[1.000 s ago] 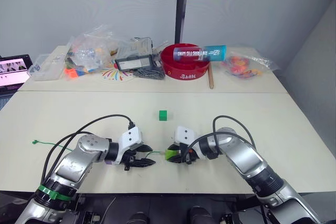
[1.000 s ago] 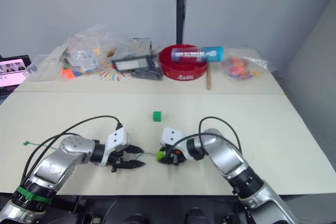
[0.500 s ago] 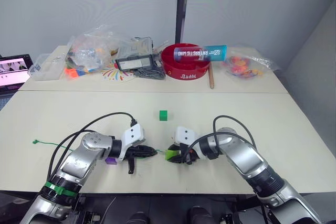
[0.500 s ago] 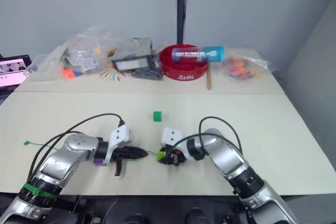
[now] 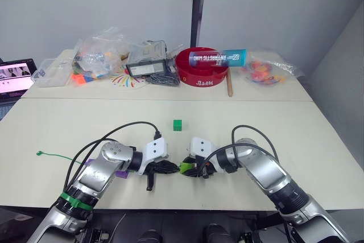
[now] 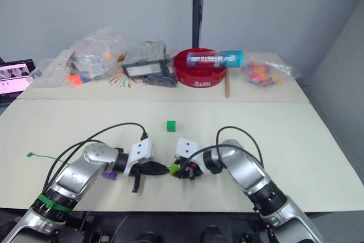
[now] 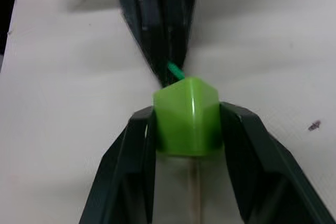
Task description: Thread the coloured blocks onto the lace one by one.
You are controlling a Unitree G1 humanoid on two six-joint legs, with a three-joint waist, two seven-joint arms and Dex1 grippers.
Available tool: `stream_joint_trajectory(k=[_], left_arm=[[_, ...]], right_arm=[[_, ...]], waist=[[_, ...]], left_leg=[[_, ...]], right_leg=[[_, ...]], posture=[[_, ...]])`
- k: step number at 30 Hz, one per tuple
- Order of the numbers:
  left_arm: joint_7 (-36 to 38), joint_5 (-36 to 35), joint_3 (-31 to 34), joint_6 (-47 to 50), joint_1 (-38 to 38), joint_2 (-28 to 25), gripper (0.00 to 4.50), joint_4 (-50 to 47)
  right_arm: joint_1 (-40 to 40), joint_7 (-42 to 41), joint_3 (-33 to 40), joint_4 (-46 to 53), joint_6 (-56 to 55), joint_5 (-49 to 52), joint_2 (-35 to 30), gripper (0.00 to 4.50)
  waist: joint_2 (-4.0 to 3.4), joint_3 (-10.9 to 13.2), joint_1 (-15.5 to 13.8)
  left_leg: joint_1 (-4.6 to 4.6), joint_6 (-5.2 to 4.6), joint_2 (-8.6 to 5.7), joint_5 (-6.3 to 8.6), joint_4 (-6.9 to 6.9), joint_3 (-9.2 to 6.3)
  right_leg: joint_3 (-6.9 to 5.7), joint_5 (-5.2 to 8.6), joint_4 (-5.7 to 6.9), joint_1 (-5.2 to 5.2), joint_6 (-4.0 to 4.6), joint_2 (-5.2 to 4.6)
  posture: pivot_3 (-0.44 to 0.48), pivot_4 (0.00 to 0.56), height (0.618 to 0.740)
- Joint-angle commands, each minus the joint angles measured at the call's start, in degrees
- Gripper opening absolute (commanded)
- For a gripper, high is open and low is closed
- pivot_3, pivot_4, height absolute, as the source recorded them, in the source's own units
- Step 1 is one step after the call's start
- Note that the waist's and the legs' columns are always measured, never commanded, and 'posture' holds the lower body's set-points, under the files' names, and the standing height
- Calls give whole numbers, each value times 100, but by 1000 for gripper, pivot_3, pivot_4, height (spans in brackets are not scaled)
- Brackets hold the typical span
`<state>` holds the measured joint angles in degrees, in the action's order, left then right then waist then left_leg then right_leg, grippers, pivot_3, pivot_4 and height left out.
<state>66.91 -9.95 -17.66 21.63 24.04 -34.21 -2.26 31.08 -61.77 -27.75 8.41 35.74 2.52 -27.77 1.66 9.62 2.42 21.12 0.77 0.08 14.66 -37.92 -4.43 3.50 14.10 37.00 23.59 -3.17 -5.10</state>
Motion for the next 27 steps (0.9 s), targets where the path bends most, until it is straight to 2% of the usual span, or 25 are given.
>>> stream_joint_trajectory(k=[1,10,12,18,23,27], left_arm=[[-33,6,-84,-163,55,160,18,-20],[84,-224,311,-75,-211,-161,2841,-375],[111,-266,324,-59,-244,-215,3488,-408],[95,-345,295,10,-160,-140,3502,-429],[118,-256,68,-94,1,70,3502,-238],[98,-124,-149,-229,139,358,3502,91]], right_arm=[[-101,-28,-230,-69,130,19,33,1299],[-101,2,-199,-21,217,70,75,1299],[-73,27,-133,15,246,129,114,2368],[-5,51,38,309,396,340,90,4393],[-187,-69,337,699,484,563,-396,4481],[-402,-78,362,498,138,476,-771,4481]], waist=[[0,0,0],[0,0,14],[0,0,19],[0,0,21],[1,1,-24],[1,1,-82]], left_leg=[[-2,0,0,0,0,0],[-2,0,1,0,0,-2],[-2,0,1,0,0,-2],[2,0,1,0,0,-1],[15,0,-4,0,0,-1],[20,0,-13,0,0,1]], right_leg=[[0,0,-2,-4,0,-1],[-1,0,0,-3,-1,0],[-1,0,-1,-2,-1,0],[-1,0,0,4,0,0],[-1,0,0,14,-1,-5],[-1,0,-8,14,-6,-14]], posture=[[0,150,731],[0,150,731],[0,150,731],[0,150,731],[0,150,731],[0,150,731]])
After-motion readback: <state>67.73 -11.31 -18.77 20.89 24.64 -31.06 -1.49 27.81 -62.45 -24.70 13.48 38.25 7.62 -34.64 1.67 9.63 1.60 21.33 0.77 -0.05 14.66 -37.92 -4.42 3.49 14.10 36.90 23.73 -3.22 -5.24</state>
